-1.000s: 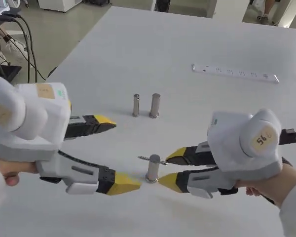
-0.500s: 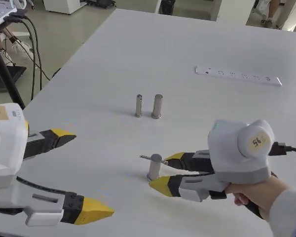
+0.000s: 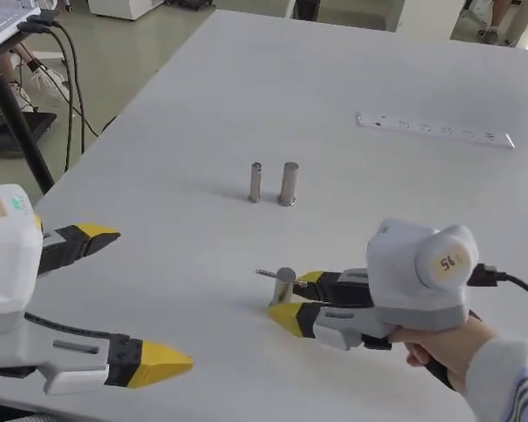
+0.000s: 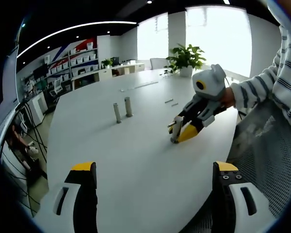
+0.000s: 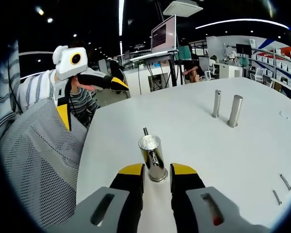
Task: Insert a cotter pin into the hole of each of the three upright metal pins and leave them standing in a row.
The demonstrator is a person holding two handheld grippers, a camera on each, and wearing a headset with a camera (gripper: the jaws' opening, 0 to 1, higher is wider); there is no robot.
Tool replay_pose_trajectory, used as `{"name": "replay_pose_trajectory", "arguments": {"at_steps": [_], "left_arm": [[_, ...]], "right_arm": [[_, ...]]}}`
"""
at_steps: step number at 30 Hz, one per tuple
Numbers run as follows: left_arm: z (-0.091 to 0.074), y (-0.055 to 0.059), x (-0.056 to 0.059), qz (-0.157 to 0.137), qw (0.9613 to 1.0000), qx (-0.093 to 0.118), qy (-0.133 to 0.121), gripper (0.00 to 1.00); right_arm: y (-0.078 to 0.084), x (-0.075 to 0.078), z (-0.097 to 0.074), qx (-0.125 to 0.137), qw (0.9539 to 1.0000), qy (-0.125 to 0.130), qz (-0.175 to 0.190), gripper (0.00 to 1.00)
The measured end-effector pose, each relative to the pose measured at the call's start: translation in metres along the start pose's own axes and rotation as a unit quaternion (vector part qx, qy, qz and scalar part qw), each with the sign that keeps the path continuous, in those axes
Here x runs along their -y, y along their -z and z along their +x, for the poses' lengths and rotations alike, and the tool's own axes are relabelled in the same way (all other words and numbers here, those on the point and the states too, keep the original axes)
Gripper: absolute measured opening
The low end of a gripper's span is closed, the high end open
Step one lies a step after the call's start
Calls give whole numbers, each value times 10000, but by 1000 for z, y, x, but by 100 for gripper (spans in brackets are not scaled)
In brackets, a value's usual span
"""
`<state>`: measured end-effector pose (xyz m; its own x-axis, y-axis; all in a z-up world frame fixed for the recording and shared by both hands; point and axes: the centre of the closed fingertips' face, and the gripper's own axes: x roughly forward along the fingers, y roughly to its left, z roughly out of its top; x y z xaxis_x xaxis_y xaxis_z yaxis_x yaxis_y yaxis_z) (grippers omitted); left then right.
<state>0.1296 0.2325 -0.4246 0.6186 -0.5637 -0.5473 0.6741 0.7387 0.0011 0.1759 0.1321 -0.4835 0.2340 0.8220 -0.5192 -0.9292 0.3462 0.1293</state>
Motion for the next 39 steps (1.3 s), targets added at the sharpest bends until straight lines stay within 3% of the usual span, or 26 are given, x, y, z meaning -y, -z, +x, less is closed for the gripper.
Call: {"name": "replay_pose_trajectory", "arguments": {"at_steps": [11,12,20,23,28,29,39], "left_arm": [[1,4,1,-138,9999,-9,-48,99],[1,2,-3,-49,9998,19,-177,99],[-6,-8,-8,-113,9990,216,-371,95],[-8,-9,-14,-93,9981,249,-563,96],[-12,-4,-19,-173,9974,206,-676,97],[-12,-4,-19,-175,9974,202,-675,97],[-14,-2,-18,-329,9976,209,-574,97]], "right_arm": [[-4,-2,6,177,9998,-80,108,11],[-4,-2,7,191,9998,-79,81,11],[-5,-2,6,208,9992,-106,-309,9],[-8,1,6,267,9990,-20,-362,8],[-7,3,6,107,9970,-97,-759,8],[-7,2,6,50,9971,-217,-730,8],[-18,20,10,-56,9947,-254,-990,8]]}}
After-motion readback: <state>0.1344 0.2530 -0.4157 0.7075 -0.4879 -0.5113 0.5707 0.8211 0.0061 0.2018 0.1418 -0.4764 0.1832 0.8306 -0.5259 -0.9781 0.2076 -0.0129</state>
